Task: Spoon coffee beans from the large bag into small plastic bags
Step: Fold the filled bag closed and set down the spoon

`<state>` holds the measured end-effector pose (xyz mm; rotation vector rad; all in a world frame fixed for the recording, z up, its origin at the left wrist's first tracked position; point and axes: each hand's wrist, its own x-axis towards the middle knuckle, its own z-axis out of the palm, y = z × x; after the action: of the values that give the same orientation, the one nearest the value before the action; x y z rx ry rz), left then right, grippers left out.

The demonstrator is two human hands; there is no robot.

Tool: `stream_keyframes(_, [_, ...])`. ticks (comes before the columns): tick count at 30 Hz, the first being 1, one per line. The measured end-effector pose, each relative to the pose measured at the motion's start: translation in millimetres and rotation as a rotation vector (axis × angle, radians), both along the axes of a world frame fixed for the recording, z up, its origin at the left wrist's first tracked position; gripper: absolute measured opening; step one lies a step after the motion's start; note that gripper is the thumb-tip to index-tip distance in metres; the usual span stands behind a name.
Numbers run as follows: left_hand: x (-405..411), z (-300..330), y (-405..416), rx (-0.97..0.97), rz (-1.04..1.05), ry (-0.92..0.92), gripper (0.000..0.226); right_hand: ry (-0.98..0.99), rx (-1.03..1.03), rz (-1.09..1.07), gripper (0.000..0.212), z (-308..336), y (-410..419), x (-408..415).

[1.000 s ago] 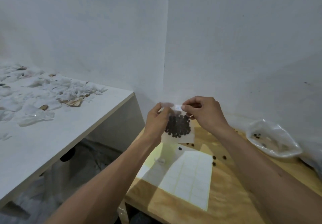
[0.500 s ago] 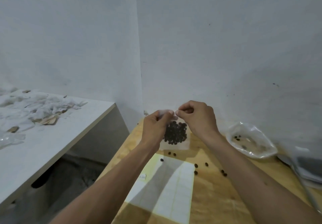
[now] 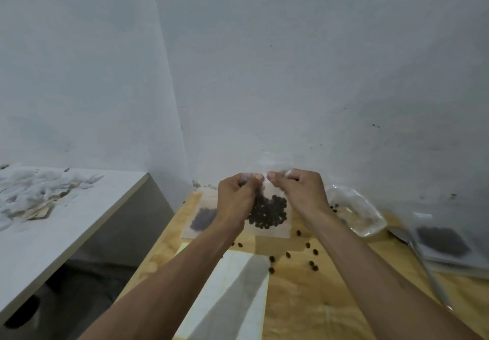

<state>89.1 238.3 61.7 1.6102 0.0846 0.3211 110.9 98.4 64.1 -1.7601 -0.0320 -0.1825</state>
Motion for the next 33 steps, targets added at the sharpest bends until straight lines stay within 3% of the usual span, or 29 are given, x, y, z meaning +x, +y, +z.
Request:
stream_keyframes(3, [7,7,-19,-0.027,0.01,-0.018,0.026,0.1,-0.04,0.113,0.041,1,-31,-5])
stream_keyframes(6, [13,12,-40,-0.048,-0.032,0.015,0.033,0.235,-0.023,0.249,0.034,2,-65,-13])
stream_keyframes(9, [14,11,-78,0.083,-0.227,0.122,0.028,0.211,0.007,0.019,0.024,8,-116,-21])
stream_keyframes(13, [13,-3,-143,0.112,-0.384,0.142,0.053,0.221,0.038,-0.186,0.029,10,-185,-40])
stream_keyframes(17, [11,-21,-212,0.229,-0.422,0.088,0.068,0.2,-0.248,-0.402,0.06,-3,-243,-59])
stream_keyframes(19, [10,-29,-242,0.322,-0.444,0.043,0.071,0.177,-0.378,-0.481,0.06,-11,-264,-69])
stream_keyframes(22, [6,-37,-274,0.448,-0.487,0.048,0.063,0.214,-0.494,-0.511,0.054,-24,-285,-78])
stream_keyframes(25, [4,-47,-294,0.657,-0.519,0.099,0.019,0.302,-0.553,-0.464,0.051,-44,-297,-78])
stream_keyframes(27, [1,-53,-300,0.781,-0.558,0.123,0.037,0.344,-0.567,-0.445,0.05,-55,-298,-77])
stream_keyframes(29, [0,-55,-300,0.838,-0.566,0.091,0.04,0.345,-0.561,-0.442,0.048,-61,-297,-75])
stream_keyframes(33, [4,-55,-296,0.781,-0.557,0.049,0.044,0.33,-0.556,-0.454,0.044,-64,-298,-71])
